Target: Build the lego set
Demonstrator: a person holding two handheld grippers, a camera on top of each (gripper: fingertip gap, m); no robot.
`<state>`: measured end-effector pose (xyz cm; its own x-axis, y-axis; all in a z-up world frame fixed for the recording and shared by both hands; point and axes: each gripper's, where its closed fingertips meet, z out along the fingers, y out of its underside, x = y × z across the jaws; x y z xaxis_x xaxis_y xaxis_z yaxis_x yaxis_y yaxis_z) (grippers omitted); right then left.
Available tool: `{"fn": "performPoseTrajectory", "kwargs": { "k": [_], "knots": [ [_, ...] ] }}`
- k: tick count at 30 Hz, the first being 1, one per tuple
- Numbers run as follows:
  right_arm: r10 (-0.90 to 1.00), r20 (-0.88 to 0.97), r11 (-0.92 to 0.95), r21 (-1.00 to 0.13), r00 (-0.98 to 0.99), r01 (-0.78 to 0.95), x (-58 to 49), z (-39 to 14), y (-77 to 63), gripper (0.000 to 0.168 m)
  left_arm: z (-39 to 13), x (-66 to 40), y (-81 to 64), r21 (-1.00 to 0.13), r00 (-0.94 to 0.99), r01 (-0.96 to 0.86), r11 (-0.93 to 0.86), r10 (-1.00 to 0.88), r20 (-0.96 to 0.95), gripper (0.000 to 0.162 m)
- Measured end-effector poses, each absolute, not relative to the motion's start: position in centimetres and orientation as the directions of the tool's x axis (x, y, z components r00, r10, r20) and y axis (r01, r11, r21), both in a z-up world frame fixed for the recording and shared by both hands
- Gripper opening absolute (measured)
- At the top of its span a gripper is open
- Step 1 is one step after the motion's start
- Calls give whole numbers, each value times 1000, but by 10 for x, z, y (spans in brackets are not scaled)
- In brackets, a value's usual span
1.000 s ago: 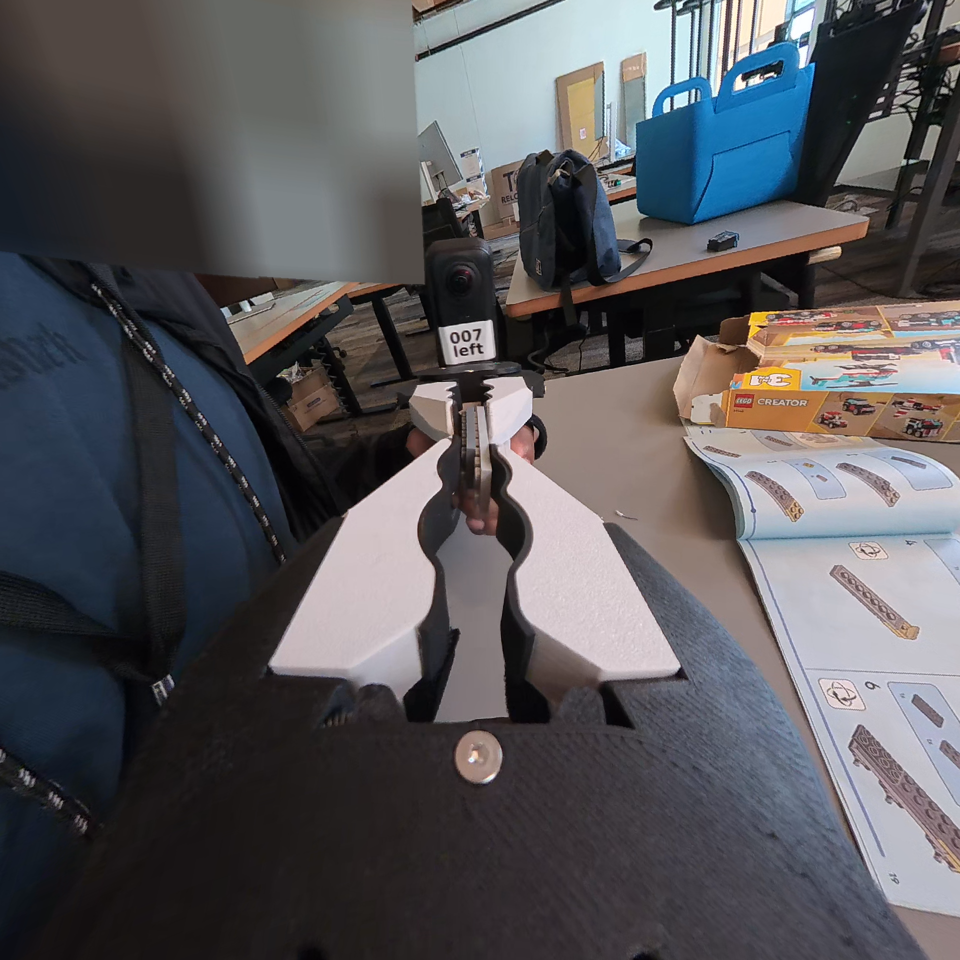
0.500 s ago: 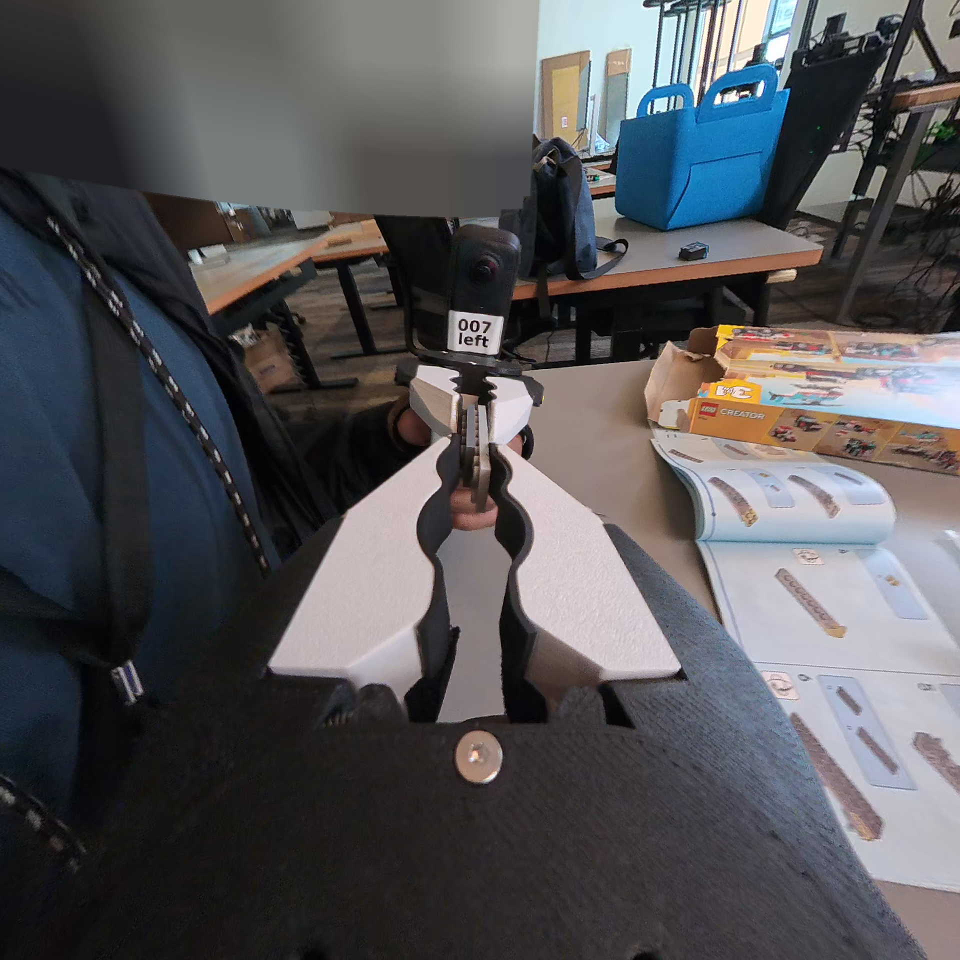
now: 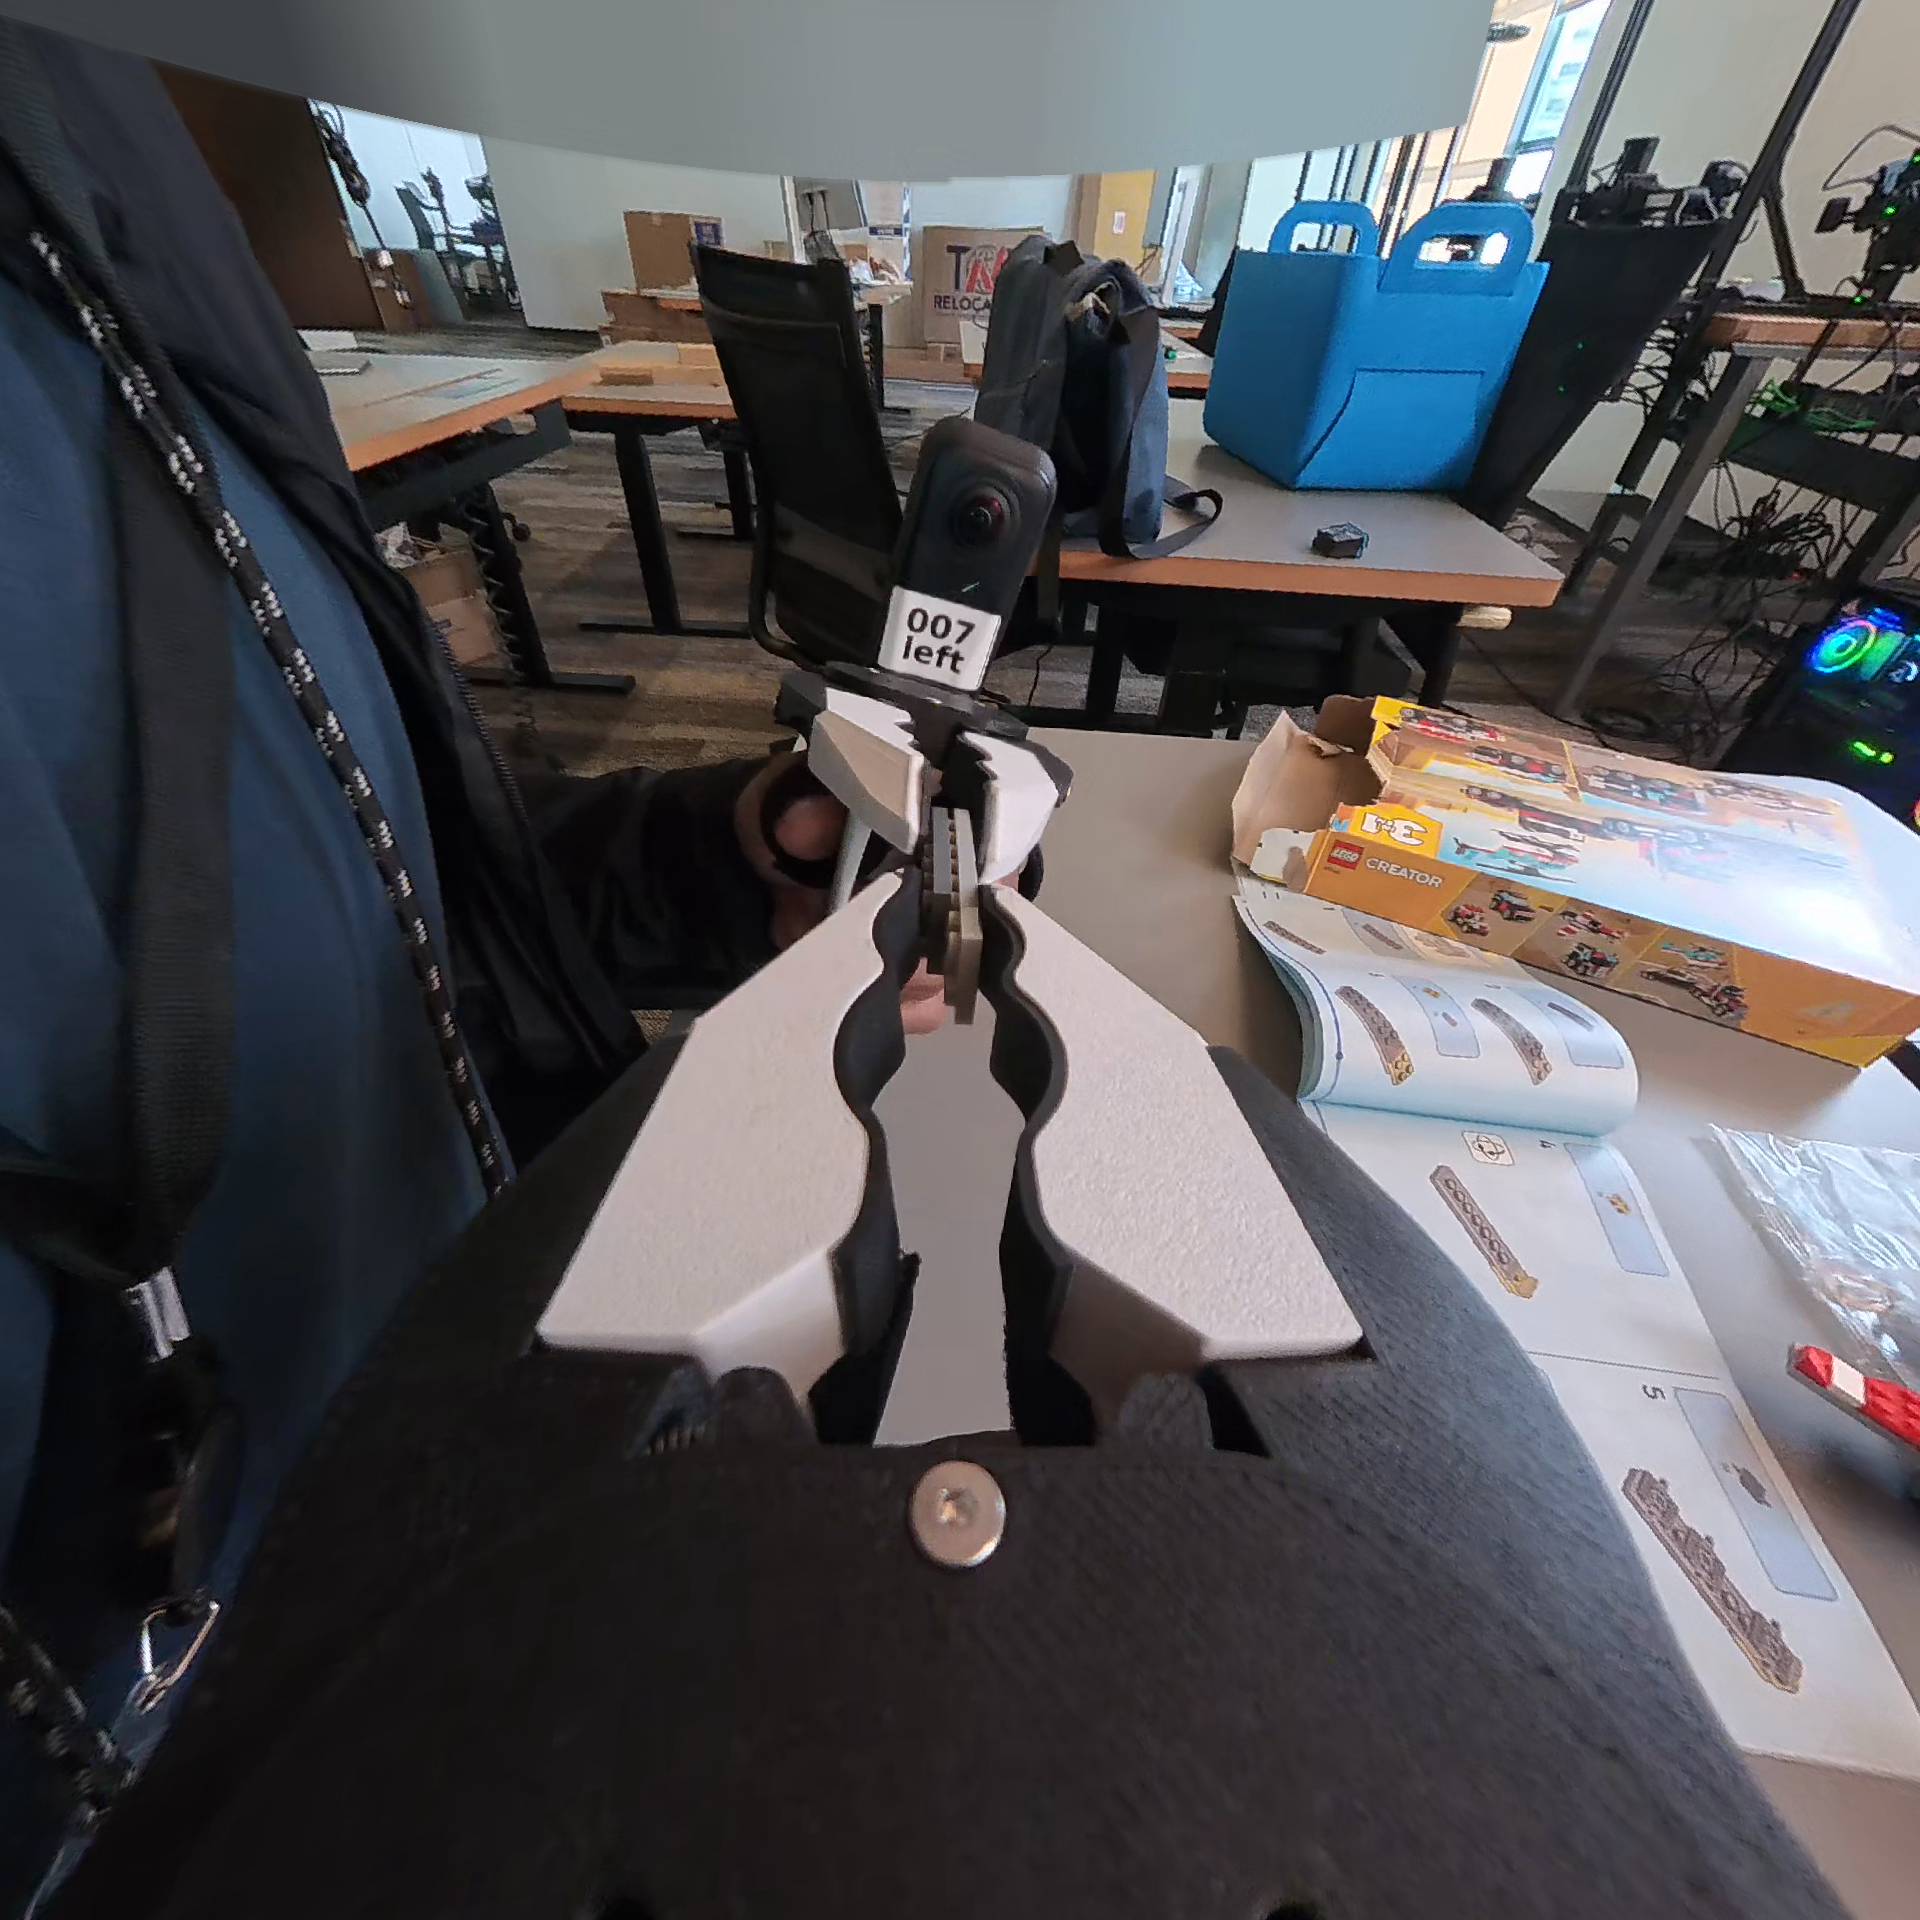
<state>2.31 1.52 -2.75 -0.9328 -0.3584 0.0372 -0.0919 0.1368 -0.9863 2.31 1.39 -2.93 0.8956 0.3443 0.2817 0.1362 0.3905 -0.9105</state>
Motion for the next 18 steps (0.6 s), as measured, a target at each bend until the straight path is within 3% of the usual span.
{"fn": "performPoseTrajectory", "kwargs": {
  "k": [12,18],
  "knots": [
    [-373,-17,163,-985,-928,-48,25,-30,14,11,-31,26,14,-950,898,41,311,405,172,9],
    [-372,8,146,-987,-928,-67,23,-30,16,10,-31,23,15,-939,895,82,334,390,217,10]
  ]
}}
